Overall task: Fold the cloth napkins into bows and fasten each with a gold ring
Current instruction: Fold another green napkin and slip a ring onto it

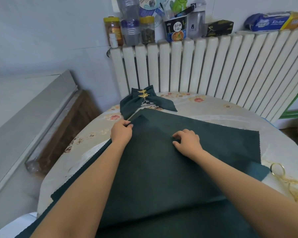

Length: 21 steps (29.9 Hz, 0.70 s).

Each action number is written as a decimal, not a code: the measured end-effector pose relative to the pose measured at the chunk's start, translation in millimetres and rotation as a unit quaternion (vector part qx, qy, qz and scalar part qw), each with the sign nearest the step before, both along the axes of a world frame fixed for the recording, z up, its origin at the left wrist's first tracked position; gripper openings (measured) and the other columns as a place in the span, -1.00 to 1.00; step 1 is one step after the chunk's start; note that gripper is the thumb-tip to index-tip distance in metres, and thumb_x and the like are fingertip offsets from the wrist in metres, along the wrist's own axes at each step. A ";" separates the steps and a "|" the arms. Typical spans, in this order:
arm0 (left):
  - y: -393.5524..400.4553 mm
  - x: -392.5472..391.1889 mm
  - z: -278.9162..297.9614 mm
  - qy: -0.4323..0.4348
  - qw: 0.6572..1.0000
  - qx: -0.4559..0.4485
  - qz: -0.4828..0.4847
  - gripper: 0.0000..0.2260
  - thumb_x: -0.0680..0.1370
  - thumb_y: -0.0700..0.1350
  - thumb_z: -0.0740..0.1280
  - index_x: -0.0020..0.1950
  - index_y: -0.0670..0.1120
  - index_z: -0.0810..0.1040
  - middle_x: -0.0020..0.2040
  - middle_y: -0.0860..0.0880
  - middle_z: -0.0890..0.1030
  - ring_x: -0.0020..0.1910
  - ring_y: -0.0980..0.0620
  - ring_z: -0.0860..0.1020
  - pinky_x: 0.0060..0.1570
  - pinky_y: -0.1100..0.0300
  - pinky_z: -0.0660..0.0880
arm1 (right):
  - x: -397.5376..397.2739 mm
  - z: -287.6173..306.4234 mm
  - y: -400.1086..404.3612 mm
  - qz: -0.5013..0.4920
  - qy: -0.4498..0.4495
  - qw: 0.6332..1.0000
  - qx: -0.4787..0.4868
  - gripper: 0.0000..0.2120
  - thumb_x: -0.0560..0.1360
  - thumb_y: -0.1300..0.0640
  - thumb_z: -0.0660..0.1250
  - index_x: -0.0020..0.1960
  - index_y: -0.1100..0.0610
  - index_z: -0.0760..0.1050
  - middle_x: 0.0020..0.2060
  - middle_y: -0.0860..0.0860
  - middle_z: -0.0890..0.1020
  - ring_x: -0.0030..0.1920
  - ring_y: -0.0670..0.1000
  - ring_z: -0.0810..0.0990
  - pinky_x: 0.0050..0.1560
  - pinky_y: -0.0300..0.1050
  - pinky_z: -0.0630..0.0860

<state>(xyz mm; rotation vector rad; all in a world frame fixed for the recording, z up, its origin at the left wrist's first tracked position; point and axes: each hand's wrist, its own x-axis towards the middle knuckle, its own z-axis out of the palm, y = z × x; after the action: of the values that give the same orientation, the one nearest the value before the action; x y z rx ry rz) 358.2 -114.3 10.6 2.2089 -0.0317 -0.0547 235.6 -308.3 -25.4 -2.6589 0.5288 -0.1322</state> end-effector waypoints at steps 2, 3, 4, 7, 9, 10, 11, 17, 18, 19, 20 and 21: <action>0.2 6.1 -3.3 0.023 0.999 -0.028 -0.008 -0.81 0.58 -0.13 0.29 0.17 -0.11 0.58 0.14 -0.09 0.57 0.11 -0.10 0.50 0.09 0.12 0.40 | 20.9 -0.4 7.0 0.016 -0.001 1.000 0.020 -0.68 0.54 -0.03 0.24 0.28 -0.02 0.46 0.18 0.01 0.50 0.26 0.08 0.37 0.25 -0.02 0.26; 0.1 8.0 -5.5 0.031 0.999 -0.041 -0.012 -0.80 0.57 -0.14 0.30 0.17 -0.13 0.58 0.14 -0.09 0.57 0.11 -0.09 0.50 0.10 0.12 0.40 | 29.6 0.7 10.1 0.019 0.003 0.999 0.039 -0.67 0.55 -0.05 0.23 0.29 -0.03 0.45 0.19 0.00 0.51 0.27 0.08 0.37 0.25 -0.01 0.26; 1.1 11.5 -7.3 0.038 0.998 -0.050 -0.013 -0.81 0.57 -0.14 0.32 0.16 -0.13 0.58 0.12 -0.09 0.58 0.10 -0.08 0.50 0.10 0.13 0.41 | 41.1 1.5 14.1 0.019 0.008 0.998 0.066 -0.66 0.55 -0.07 0.23 0.30 -0.04 0.45 0.20 -0.02 0.52 0.28 0.08 0.36 0.26 0.00 0.26; 3.5 18.0 -11.5 0.058 0.995 -0.075 -0.020 -0.90 0.54 -0.15 0.34 0.03 -0.08 0.61 0.03 -0.08 0.62 0.01 -0.06 0.55 0.07 0.13 0.48 | 66.5 6.8 21.5 0.007 0.034 0.990 0.139 -0.67 0.55 -0.10 0.23 0.26 -0.04 0.47 0.22 -0.05 0.55 0.31 0.09 0.37 0.30 0.02 0.24; 4.7 18.7 -10.8 0.069 0.993 -0.087 -0.030 -0.95 0.54 -0.17 0.35 -0.06 -0.04 0.59 -0.05 -0.06 0.62 -0.08 -0.03 0.56 0.02 0.14 0.50 | 77.2 9.6 23.8 0.002 0.047 0.987 0.157 -0.73 0.54 -0.07 0.26 0.18 -0.01 0.52 0.18 -0.03 0.56 0.27 0.08 0.43 0.32 0.03 0.27; 5.5 18.8 -10.3 0.071 0.993 -0.089 -0.033 -0.95 0.54 -0.17 0.35 -0.07 -0.02 0.58 -0.09 -0.05 0.61 -0.10 -0.01 0.56 0.00 0.15 0.50 | 79.8 9.9 23.7 -0.004 0.046 0.985 0.168 -0.76 0.53 -0.05 0.28 0.14 0.00 0.53 0.15 -0.03 0.57 0.24 0.07 0.46 0.32 0.03 0.28; 6.6 18.5 -9.5 0.072 0.992 -0.092 -0.039 -0.94 0.54 -0.17 0.36 -0.08 -0.01 0.57 -0.11 -0.03 0.60 -0.13 0.01 0.55 -0.01 0.17 0.49 | 80.4 9.6 22.9 -0.009 0.041 0.982 0.184 -0.80 0.52 -0.03 0.31 0.10 0.00 0.54 0.11 -0.04 0.58 0.21 0.06 0.48 0.33 0.04 0.29; 25.3 7.6 -6.0 -0.016 0.984 -0.043 -0.172 -0.93 0.50 -0.17 0.40 -0.09 0.00 0.61 -0.15 0.12 0.60 -0.13 0.18 0.54 -0.10 0.34 0.42 | 73.7 2.9 15.0 0.009 -0.012 0.960 0.281 -0.80 0.46 0.17 0.39 -0.23 -0.13 0.55 -0.20 -0.15 0.60 -0.01 0.00 0.58 0.19 -0.03 0.46; 29.5 4.4 -8.4 -0.033 0.978 -0.018 -0.205 -0.89 0.49 -0.18 0.40 -0.12 0.04 0.61 -0.15 0.14 0.59 -0.12 0.19 0.54 -0.09 0.35 0.43 | 70.9 3.3 14.3 0.024 -0.015 0.960 0.277 -0.74 0.47 0.21 0.35 -0.23 -0.15 0.55 -0.17 -0.14 0.62 0.00 -0.01 0.59 0.15 -0.08 0.48; 33.3 1.4 -12.4 -0.055 0.972 0.013 -0.230 -0.84 0.47 -0.18 0.41 -0.15 0.10 0.60 -0.14 0.16 0.57 -0.10 0.20 0.54 -0.03 0.31 0.46 | 68.5 2.8 13.6 0.041 -0.017 0.963 0.264 -0.68 0.47 0.26 0.31 -0.23 -0.17 0.56 -0.11 -0.13 0.64 0.04 -0.02 0.58 0.13 -0.12 0.48; 36.8 0.3 -18.5 -0.079 0.965 0.047 -0.246 -0.79 0.45 -0.17 0.41 -0.20 0.18 0.58 -0.13 0.19 0.55 -0.07 0.20 0.53 0.07 0.22 0.46 | 66.8 2.7 13.5 0.055 -0.019 0.968 0.242 -0.62 0.47 0.29 0.25 -0.21 -0.20 0.57 -0.02 -0.11 0.63 0.09 -0.02 0.55 0.16 -0.12 0.46; 39.9 -0.7 -24.2 -0.099 0.958 0.081 -0.257 -0.74 0.42 -0.15 0.39 -0.23 0.26 0.54 -0.11 0.19 0.54 -0.03 0.19 0.52 0.16 0.10 0.44 | 65.3 3.1 14.7 0.066 -0.018 0.974 0.215 -0.57 0.46 0.30 0.20 -0.21 -0.24 0.56 0.06 -0.11 0.61 0.15 -0.02 0.51 0.22 -0.08 0.43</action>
<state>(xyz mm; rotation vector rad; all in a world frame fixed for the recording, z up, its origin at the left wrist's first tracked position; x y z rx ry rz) 357.5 -74.3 -13.7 2.3070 -0.7364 -0.1271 300.9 -293.7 -22.3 -2.2547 0.3220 -0.0230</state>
